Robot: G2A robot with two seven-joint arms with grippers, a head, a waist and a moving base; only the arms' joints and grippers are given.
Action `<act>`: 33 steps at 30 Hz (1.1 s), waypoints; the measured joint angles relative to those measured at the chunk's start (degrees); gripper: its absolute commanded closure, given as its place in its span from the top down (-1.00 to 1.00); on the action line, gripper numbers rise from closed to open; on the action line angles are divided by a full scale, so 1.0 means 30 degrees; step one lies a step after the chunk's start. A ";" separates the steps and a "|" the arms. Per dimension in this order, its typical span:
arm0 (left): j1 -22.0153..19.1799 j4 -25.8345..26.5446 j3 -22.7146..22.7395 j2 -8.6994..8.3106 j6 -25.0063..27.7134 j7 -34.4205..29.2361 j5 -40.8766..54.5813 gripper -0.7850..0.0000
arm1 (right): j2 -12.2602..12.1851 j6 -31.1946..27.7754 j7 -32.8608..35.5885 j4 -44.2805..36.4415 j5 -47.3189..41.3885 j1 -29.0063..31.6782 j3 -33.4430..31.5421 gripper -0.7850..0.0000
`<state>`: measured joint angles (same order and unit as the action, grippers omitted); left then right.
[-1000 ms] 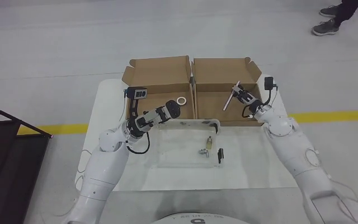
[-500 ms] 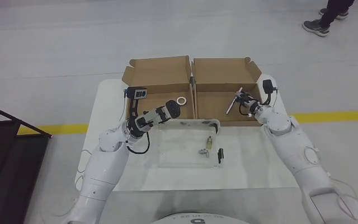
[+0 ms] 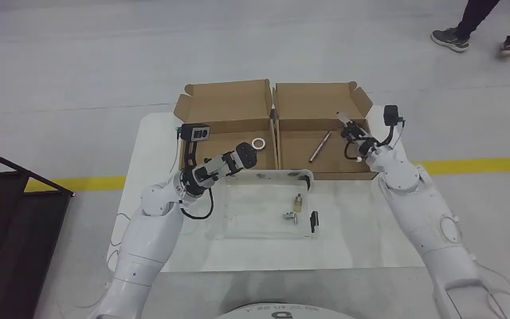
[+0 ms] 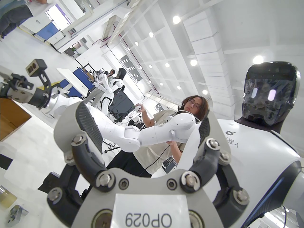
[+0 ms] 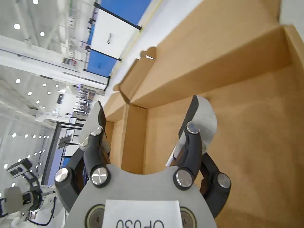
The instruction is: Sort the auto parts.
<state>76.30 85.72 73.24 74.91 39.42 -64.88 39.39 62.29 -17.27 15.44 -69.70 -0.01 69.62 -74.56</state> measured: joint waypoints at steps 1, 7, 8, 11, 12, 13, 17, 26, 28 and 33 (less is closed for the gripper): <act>0.0000 0.0000 0.0000 0.0000 0.0000 0.0000 0.0000 1.00 | -0.0020 -0.0961 -0.0471 -0.0785 -0.0206 0.0466 -0.0304 0.88; 0.0000 0.0000 0.0000 0.0000 0.0000 0.0000 0.0000 1.00 | 0.0050 -0.6011 -0.1943 -0.3545 -0.1262 0.2251 -0.0981 1.00; 0.0000 0.0000 0.0000 0.0000 0.0000 0.0000 0.0000 1.00 | 0.0077 -0.6633 -0.2012 -0.3754 -0.1424 0.2412 -0.0965 1.00; 0.0000 0.0000 0.0000 0.0000 0.0000 0.0000 0.0000 1.00 | 0.0184 -0.8311 -0.2255 -0.4265 -0.1774 0.2755 -0.0808 1.00; 0.0000 0.0000 0.0000 0.0000 0.0000 0.0000 0.0000 1.00 | 0.0223 -0.8748 -0.2387 -0.4394 -0.1838 0.2819 -0.0751 1.00; 0.0000 0.0000 0.0000 0.0000 0.0000 0.0000 0.0000 1.00 | 0.0278 -0.9296 -0.2611 -0.4537 -0.1917 0.2889 -0.0681 1.00; 0.0000 0.0000 0.0000 0.0000 0.0000 0.0000 0.0000 1.00 | 0.0448 -1.0685 -0.3276 -0.4939 -0.2520 0.3021 -0.0352 1.00; 0.0000 0.0000 0.0000 0.0000 0.0000 0.0000 0.0000 1.00 | 0.0444 -1.0558 -0.3253 -0.4930 -0.2499 0.3017 -0.0364 1.00; 0.0000 0.0000 0.0000 0.0000 0.0000 0.0000 0.0000 1.00 | 0.0444 -1.0558 -0.3253 -0.4930 -0.2499 0.3017 -0.0364 1.00; 0.0000 0.0000 0.0000 0.0000 0.0000 0.0000 0.0000 1.00 | 0.0412 -1.0530 -0.3160 -0.5168 -0.2151 0.3056 -0.0600 1.00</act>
<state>76.30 85.72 73.24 74.91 39.42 -64.88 39.39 63.53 -48.86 5.96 -85.20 -6.46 78.78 -76.36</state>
